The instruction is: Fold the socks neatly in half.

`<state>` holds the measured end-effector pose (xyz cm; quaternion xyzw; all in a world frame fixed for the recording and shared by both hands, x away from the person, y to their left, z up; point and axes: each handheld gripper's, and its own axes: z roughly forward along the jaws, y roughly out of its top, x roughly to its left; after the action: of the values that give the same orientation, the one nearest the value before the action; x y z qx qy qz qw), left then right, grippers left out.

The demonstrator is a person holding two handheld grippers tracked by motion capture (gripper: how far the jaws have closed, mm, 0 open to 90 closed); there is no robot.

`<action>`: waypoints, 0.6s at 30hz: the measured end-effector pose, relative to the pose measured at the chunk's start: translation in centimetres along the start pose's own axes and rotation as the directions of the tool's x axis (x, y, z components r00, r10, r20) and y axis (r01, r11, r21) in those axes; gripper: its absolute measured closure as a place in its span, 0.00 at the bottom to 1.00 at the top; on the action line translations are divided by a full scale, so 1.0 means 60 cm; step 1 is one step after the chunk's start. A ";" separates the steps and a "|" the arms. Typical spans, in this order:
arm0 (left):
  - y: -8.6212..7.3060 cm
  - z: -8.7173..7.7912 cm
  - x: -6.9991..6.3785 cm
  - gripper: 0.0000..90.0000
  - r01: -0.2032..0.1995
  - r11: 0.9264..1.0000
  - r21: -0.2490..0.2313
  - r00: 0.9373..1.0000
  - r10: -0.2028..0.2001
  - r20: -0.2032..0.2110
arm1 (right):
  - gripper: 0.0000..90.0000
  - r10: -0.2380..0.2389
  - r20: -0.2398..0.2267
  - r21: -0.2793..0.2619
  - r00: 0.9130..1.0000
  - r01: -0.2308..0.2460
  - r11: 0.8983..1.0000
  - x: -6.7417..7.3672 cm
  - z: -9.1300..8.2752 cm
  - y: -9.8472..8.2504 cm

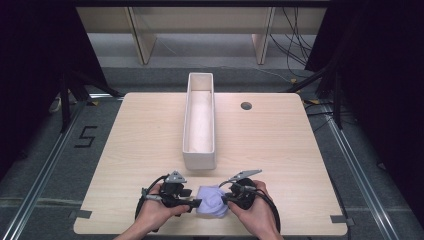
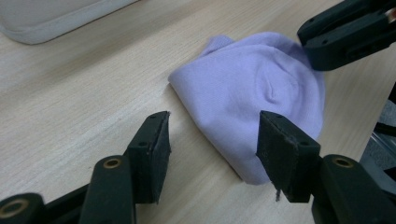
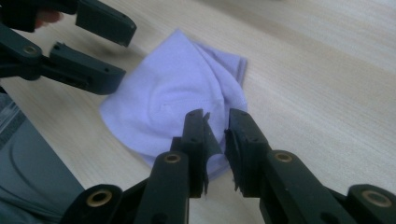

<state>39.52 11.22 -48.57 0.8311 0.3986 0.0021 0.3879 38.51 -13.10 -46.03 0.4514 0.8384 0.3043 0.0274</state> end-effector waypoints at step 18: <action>0.007 0.026 0.005 0.50 0.066 0.997 0.035 0.997 -0.067 0.032 | 0.87 -0.023 0.020 0.081 1.000 0.021 0.997 0.002 0.031 0.000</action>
<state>40.51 10.27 -49.48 0.8237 0.4195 -0.0314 0.3803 39.02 -12.09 -47.51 0.4459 0.8546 0.2653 0.0213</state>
